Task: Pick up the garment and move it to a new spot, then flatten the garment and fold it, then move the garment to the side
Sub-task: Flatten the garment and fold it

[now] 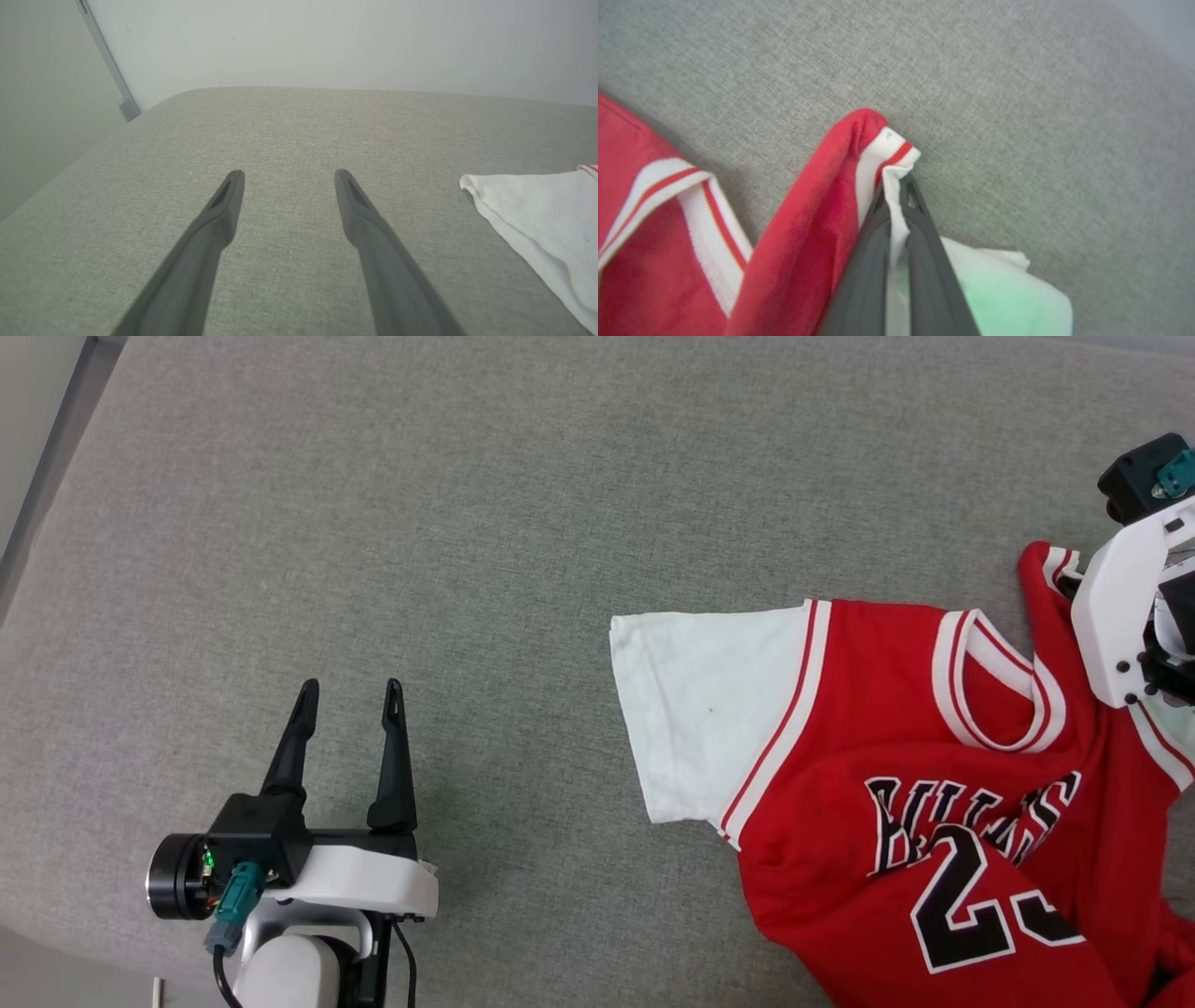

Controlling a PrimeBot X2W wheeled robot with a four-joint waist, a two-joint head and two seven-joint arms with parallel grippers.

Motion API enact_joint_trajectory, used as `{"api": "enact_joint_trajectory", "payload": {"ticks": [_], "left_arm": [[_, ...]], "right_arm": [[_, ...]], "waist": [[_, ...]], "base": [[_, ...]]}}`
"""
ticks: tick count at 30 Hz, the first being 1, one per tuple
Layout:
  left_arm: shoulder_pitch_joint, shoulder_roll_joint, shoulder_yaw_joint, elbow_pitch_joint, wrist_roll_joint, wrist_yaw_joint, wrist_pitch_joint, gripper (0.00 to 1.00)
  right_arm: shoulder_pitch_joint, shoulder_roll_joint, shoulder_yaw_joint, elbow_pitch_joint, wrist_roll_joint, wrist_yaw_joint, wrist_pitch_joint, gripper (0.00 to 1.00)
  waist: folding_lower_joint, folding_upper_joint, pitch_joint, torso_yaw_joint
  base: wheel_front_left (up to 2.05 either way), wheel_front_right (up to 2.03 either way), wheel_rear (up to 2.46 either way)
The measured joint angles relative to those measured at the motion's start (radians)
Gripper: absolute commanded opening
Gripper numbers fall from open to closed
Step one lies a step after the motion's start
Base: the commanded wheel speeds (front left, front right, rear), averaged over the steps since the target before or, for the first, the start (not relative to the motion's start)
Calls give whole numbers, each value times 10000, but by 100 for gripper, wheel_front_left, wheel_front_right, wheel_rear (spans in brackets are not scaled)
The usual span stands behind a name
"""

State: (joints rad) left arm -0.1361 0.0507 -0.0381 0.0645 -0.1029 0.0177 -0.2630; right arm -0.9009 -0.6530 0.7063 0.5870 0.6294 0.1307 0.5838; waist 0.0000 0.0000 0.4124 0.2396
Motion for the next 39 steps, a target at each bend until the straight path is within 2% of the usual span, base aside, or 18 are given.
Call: {"api": "enact_joint_trajectory", "payload": {"ticks": [1, 2, 3, 9, 13, 18, 22, 26, 31, 39], "left_arm": [[-9, 0, 23, 4, 4, 2, 0, 100], [-10, 0, 42, 17, 8, 6, 0, 100], [-9, 2, 59, 40, 21, 10, 0, 100], [102, -2, 184, 86, 136, 4, 0, 100], [411, -2, 345, 79, 261, 4, 0, 100], [825, 2, 516, 21, 441, -38, 0, 100], [1131, 21, 658, -27, 520, -94, 0, 100], [1335, 58, 711, -54, 570, -180, 0, 100], [1318, 272, 763, -44, 635, -382, 0, 100], [112, 897, 564, 407, 368, -1152, 0, 100]], "right_arm": [[-17, 2, 38, 69, 111, 0, -77, 0], [-31, 8, 90, 125, 198, 0, -190, 17], [-35, 6, 134, 155, 255, 0, -357, 100], [271, -288, 155, -104, 702, 4, -2090, 100], [841, -577, -305, -629, 1091, 4, -3507, 100], [1788, -955, -1411, -1267, 1158, 4, -5074, 100], [2800, -830, -2723, -1570, 610, 2, -6195, 100], [4226, -148, -4096, -2004, -163, 6, -6869, 100], [5966, 1191, -6025, -2909, -1396, 4, -7329, 100], [8083, 3344, -7632, -4941, -2947, 4, -7058, 100]], "waist": [[0, 0, -26, -25], [0, 0, -57, -61], [0, 0, -95, -101], [0, 0, -551, -356], [0, 0, -979, -586], [0, 0, -1551, -938], [0, 0, -1998, -1223], [0, 0, -2408, -1478], [0, 0, -2750, -1768], [-1, 0, -3083, -2125]], "base": [[0, 0, 0], [0, 0, 0], [0, 0, 0], [0, 0, 0], [0, 0, 0], [0, 0, 0], [0, 0, 0], [0, 0, 0], [0, 0, 0], [0, 0, 0]]}}
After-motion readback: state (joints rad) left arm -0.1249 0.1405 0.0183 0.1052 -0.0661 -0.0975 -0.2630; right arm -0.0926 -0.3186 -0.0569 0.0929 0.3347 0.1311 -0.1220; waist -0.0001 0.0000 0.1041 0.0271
